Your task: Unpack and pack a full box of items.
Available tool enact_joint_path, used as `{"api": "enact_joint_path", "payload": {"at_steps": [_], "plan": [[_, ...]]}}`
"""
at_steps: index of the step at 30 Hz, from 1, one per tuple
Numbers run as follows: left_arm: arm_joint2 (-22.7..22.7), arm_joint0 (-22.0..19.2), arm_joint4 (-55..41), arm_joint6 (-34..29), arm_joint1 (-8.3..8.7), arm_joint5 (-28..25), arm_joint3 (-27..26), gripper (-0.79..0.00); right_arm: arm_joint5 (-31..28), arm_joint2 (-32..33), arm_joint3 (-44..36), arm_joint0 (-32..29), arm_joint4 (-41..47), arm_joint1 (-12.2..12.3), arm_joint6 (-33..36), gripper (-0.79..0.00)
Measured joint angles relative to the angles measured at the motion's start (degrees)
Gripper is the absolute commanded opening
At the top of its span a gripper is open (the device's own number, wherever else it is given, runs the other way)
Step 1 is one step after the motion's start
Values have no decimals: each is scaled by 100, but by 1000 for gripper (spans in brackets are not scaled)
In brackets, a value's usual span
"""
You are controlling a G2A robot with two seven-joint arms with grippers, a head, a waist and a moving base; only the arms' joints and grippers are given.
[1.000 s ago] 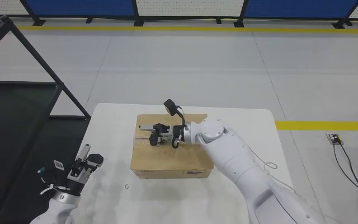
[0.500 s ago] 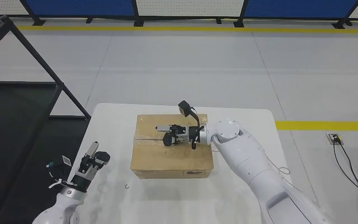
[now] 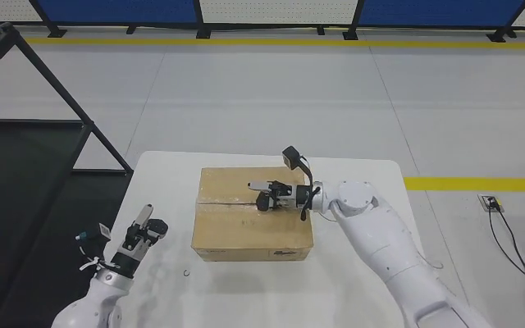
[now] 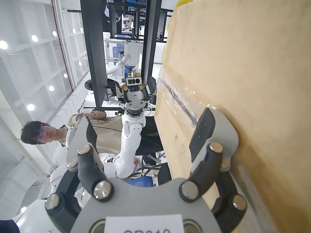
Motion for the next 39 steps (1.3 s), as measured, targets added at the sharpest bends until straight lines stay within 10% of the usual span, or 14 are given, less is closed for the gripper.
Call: {"api": "enact_joint_path", "payload": {"at_steps": [14, 39], "plan": [[200, -147, 87, -3, 19, 43, -33, 0, 936, 1321, -2125, -1393, -582, 651, -170, 0], [242, -165, 62, 24, 66, 24, 34, 0, 889, 2153, -2014, -1811, -55, 974, -214, 0]]}}
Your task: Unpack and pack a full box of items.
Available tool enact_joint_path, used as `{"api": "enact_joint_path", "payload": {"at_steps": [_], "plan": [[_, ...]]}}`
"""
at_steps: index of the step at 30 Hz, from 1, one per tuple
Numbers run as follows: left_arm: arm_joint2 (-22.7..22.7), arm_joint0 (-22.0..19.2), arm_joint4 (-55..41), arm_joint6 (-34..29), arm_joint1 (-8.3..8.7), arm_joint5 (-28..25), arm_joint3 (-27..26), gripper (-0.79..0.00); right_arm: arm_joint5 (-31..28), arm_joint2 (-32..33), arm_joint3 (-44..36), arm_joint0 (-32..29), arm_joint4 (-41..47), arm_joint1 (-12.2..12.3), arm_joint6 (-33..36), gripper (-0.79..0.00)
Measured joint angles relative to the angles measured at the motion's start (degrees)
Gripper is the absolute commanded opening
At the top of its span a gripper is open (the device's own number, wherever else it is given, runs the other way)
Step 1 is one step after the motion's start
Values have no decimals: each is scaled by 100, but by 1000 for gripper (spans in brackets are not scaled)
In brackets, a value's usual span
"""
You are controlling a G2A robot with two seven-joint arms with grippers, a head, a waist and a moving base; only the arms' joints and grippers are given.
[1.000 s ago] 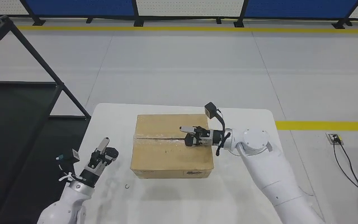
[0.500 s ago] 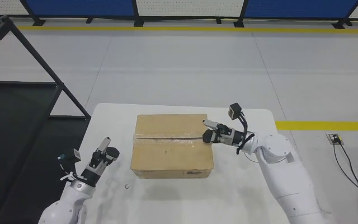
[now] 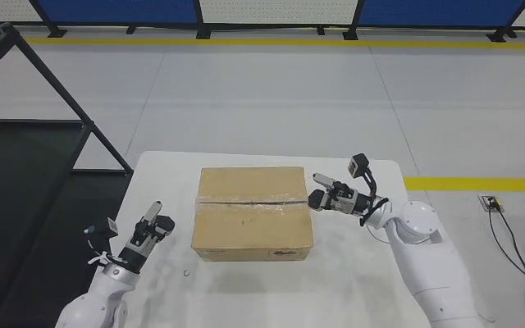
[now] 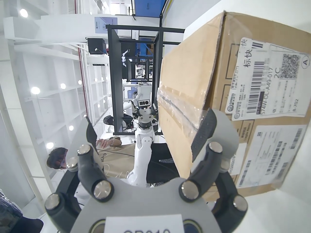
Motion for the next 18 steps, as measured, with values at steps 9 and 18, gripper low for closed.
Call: {"api": "enact_joint_path", "payload": {"at_steps": [9, 18], "plan": [[55, -34, 1, 5, 12, 12, 21, 0, -33, -27, 16, -75, 110, 44, -31, 0], [77, -45, -4, 28, 25, 24, 42, 0, 59, -176, 254, 22, 44, 62, -133, 0]]}}
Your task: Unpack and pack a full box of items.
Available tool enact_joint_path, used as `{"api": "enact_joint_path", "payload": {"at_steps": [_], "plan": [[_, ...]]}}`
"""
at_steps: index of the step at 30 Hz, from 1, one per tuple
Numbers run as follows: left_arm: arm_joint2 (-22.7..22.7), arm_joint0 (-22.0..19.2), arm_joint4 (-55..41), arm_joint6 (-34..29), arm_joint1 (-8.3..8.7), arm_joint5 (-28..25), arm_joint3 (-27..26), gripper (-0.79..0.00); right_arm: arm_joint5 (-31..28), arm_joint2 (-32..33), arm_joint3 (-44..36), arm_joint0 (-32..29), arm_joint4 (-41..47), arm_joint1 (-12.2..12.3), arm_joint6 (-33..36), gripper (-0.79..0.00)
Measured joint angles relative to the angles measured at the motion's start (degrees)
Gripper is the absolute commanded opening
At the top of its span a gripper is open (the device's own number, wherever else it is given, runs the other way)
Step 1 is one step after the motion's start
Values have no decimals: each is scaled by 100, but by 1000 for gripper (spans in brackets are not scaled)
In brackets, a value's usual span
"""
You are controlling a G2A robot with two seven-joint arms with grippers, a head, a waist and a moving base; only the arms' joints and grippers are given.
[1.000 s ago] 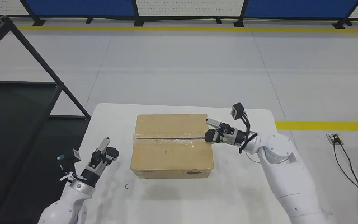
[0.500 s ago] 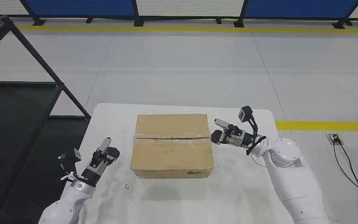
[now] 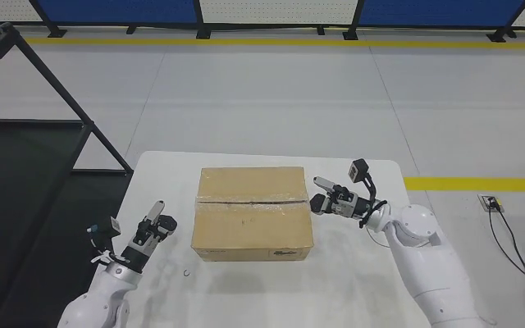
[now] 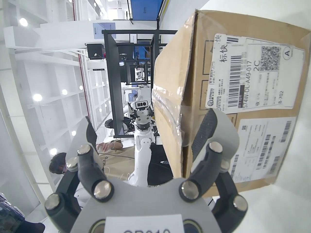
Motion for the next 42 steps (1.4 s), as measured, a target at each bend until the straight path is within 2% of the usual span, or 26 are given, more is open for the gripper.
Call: {"api": "enact_joint_path", "payload": {"at_steps": [6, 17, 42], "plan": [[10, -27, 5, -10, 11, 23, 21, 0, 67, 87, 167, 53, 51, 35, -255, 0], [-290, -277, -343, -119, 61, 64, 247, 0, -566, 1282, 120, -297, 1122, 253, -738, 0], [-323, -345, -355, -166, 73, 97, 311, -1, -575, 1289, 123, -305, 1159, 252, -735, -1]]}}
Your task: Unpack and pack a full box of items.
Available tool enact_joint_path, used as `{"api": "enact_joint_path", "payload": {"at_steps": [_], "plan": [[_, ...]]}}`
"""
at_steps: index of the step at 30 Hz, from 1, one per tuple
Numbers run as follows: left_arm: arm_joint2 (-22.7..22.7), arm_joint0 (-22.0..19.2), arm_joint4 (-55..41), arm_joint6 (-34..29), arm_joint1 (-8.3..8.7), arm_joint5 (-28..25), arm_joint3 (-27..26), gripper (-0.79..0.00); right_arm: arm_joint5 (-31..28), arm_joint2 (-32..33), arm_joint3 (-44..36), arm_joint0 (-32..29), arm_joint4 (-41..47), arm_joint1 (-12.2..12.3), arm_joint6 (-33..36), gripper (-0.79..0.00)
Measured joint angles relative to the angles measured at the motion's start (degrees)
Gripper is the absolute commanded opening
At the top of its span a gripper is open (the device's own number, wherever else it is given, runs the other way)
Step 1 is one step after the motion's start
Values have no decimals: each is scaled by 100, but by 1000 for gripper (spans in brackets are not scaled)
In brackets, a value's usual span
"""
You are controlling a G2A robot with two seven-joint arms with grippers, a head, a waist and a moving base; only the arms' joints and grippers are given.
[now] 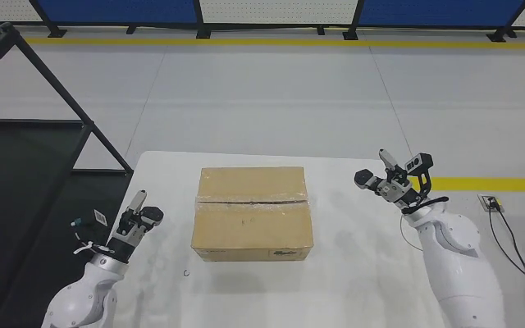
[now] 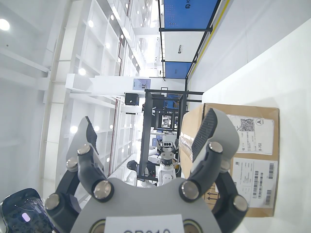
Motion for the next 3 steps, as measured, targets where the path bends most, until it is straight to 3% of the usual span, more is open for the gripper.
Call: {"api": "enact_joint_path", "payload": {"at_steps": [3], "plan": [[0, 0, 0, 0, 0, 0, 0, 0, 0, 0, 0, 0, 0, 0, 0, 0]]}}
